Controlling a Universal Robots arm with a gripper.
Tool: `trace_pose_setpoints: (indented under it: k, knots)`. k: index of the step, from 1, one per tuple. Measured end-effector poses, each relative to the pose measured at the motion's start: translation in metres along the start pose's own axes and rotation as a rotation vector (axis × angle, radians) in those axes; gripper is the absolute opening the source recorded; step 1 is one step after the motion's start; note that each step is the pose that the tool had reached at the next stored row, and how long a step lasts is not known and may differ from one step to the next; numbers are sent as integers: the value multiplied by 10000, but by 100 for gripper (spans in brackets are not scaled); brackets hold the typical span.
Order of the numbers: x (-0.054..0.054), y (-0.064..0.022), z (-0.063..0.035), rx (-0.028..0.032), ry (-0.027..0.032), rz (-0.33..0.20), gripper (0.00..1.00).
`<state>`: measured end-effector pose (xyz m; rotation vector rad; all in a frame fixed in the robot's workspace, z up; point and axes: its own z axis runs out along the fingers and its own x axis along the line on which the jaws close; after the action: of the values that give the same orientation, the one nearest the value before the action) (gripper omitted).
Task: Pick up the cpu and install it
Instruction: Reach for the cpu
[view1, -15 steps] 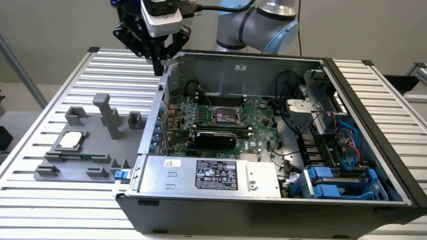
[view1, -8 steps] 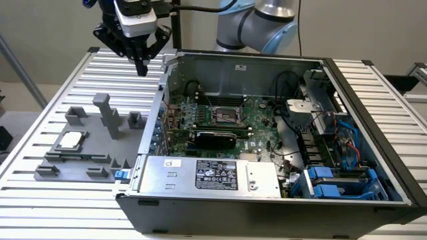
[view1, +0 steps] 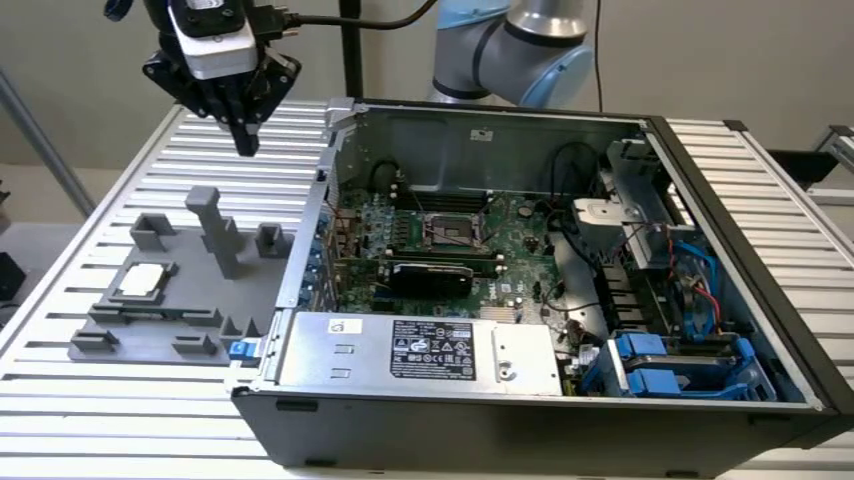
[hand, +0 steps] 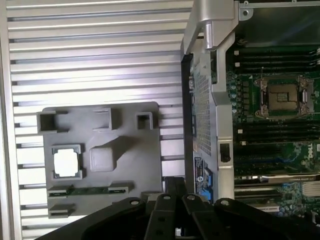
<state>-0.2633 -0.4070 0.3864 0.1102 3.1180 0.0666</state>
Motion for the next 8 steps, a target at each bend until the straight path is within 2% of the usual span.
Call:
trace_pose_setpoints:
  k: [8]
  knots:
    - [363, -33, 84, 38, -2, 1, 11]
